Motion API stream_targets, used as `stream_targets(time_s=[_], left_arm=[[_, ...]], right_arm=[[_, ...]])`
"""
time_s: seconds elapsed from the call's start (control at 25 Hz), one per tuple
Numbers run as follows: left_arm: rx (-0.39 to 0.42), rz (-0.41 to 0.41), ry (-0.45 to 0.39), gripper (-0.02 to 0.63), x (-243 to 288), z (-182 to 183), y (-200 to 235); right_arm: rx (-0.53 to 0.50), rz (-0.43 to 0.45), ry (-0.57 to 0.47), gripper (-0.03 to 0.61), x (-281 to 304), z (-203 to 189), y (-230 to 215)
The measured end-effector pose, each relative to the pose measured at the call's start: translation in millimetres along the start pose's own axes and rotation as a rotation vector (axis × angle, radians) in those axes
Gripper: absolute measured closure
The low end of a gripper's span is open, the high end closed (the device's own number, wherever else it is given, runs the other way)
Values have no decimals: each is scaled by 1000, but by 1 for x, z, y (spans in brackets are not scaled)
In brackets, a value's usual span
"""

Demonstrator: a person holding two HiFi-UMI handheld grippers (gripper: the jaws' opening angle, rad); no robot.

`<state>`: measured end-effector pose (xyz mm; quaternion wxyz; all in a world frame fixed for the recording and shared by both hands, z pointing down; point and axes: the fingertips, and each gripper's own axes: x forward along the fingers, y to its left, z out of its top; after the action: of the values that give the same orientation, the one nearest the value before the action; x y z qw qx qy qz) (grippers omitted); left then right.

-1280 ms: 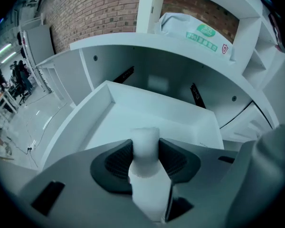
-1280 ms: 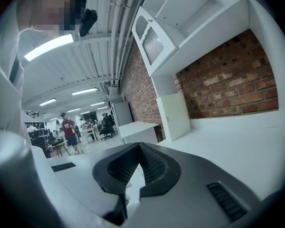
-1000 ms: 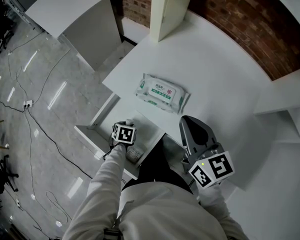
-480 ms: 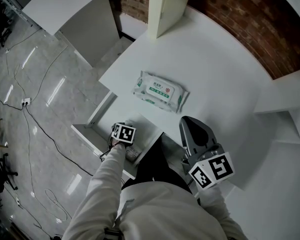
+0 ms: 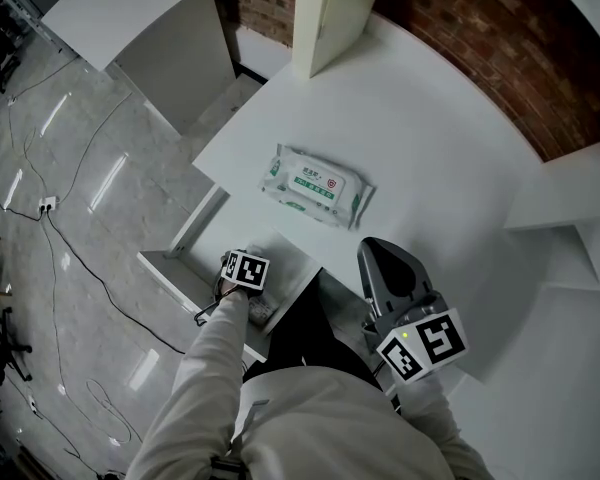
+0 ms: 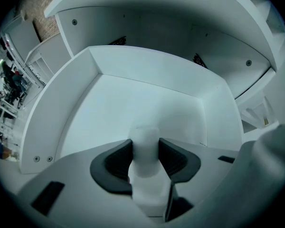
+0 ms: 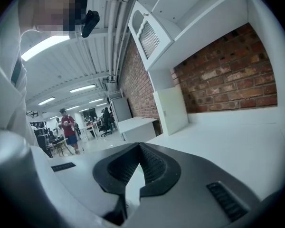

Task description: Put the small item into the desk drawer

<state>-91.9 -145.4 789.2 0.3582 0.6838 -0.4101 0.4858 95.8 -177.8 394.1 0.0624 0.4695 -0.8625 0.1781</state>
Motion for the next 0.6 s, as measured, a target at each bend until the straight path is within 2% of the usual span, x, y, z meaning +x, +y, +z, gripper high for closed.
stream_targets(time_s=[0.24, 0.36, 0.4, 0.52, 0.6], left_arm=[[-31, -40, -11, 426, 6, 0, -6], [-47, 4, -23, 411, -9, 6, 2], [-55, 13, -32, 403, -13, 8, 4], [-99, -40, -83, 399, -6, 13, -1], [-104, -11, -121, 399, -16, 19, 8]], right_arm=[[1, 7, 6, 551, -1, -2, 1], [2, 17, 9, 551, 0, -4, 4], [2, 21, 9, 551, 0, -4, 5], [2, 35, 3, 552, 2, -2, 10], [2, 44, -3, 551, 3, -1, 13]])
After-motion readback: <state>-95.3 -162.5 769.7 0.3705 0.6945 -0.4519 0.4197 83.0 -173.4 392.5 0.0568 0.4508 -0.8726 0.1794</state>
